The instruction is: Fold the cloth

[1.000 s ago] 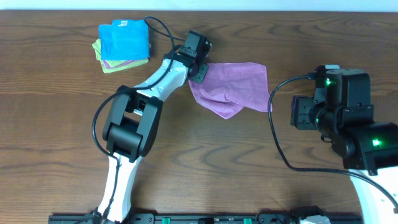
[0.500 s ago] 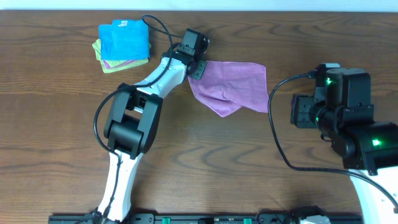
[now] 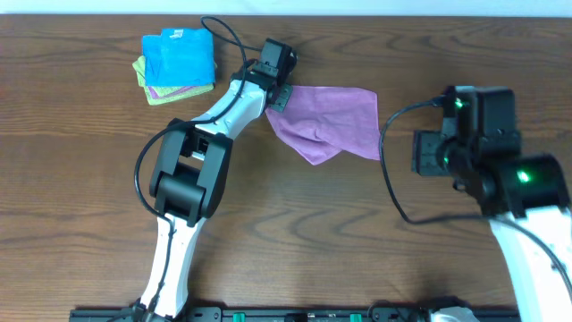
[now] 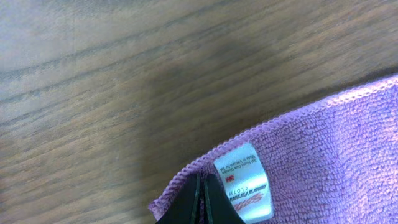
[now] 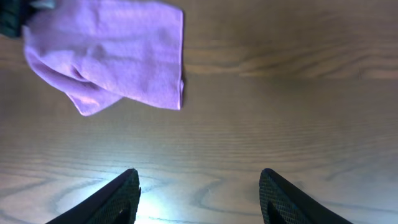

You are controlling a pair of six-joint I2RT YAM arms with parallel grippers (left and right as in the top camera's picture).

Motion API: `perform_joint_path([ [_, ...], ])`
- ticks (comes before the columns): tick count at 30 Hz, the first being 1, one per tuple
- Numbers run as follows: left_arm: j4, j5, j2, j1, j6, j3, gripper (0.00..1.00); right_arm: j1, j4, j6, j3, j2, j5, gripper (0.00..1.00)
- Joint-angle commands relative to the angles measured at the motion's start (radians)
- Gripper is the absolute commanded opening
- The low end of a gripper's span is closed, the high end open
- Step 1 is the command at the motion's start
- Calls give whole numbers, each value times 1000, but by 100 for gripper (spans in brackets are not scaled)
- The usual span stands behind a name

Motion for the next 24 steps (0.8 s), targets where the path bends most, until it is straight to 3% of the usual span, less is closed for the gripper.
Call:
perform_joint_path([
  [1,-92,-34,66,3,13,50,6,-9,7,-10,-2,59,-20,62],
  [13,-340,10,66,-53,-6,492,6,-11,53,-30,-2,124,-13,64],
  [17,-541,11,66,-61,-84,679,6,-38,51,-29,-2,124,-8,61],
  [20,-746,79,62,-54,-134,793,6,-88,47,-14,-2,108,-9,49],
  [24,-928,264,23,-42,-137,824,6,-195,46,-6,-2,55,-67,52],
])
